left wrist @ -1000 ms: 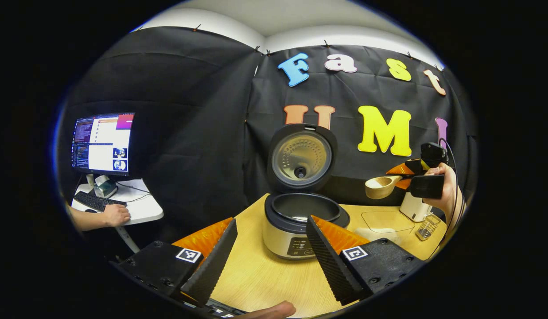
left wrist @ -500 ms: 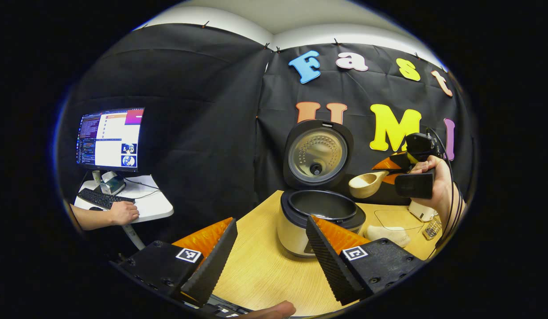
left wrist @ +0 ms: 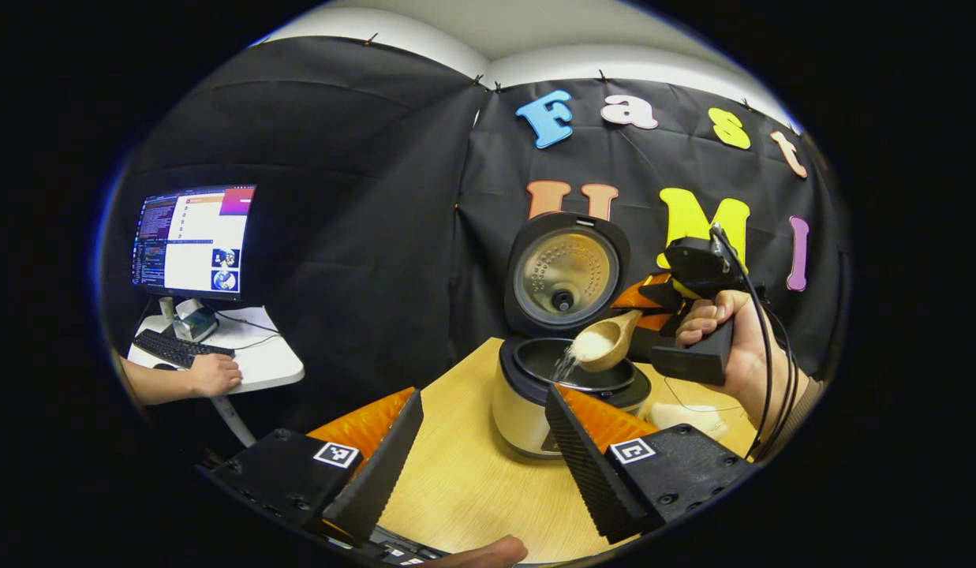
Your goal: Close the left gripper, press the button to open the rice cooker; take a wooden spoon from the chopstick holder with the right hand, scoop a spoonful of rice and pour it into the rice cooker, then put the wooden spoon back into the chopstick holder.
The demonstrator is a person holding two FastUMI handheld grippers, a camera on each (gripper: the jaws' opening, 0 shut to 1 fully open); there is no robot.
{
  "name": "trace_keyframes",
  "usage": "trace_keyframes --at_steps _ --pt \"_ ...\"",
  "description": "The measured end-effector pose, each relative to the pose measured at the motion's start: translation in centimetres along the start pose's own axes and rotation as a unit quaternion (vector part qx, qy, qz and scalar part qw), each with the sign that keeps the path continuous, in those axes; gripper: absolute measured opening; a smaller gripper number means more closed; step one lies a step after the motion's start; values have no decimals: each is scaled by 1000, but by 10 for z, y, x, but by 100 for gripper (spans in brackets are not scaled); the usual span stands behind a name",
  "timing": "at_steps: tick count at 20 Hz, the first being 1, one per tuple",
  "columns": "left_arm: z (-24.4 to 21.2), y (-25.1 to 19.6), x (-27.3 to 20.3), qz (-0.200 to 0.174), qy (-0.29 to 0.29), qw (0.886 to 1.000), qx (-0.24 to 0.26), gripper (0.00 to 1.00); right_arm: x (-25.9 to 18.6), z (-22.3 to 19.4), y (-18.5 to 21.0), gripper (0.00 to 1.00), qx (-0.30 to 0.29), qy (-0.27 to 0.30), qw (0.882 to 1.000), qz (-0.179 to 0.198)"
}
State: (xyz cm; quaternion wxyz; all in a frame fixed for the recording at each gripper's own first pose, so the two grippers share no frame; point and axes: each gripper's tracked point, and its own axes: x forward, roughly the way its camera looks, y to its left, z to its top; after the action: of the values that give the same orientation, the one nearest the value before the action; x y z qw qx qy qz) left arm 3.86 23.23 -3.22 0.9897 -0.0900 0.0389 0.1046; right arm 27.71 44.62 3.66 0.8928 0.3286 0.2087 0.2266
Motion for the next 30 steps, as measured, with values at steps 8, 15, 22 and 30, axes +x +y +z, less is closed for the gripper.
trace_keyframes --at_steps 8,15,22,30 --pt "-1 2 0 -2 1 1000 -9 97 0 3 20 7 -197 -42 979 -10" --pt "1 0 0 -5 -1 1000 -8 97 -4 6 42 7 -337 -84 938 -21" --pt "-1 0 1 -4 1 1000 0 98 -19 5 64 7 -439 -122 890 -26" --pt "-4 6 3 10 5 1000 2 98 -20 4 67 7 -505 -134 852 -41"
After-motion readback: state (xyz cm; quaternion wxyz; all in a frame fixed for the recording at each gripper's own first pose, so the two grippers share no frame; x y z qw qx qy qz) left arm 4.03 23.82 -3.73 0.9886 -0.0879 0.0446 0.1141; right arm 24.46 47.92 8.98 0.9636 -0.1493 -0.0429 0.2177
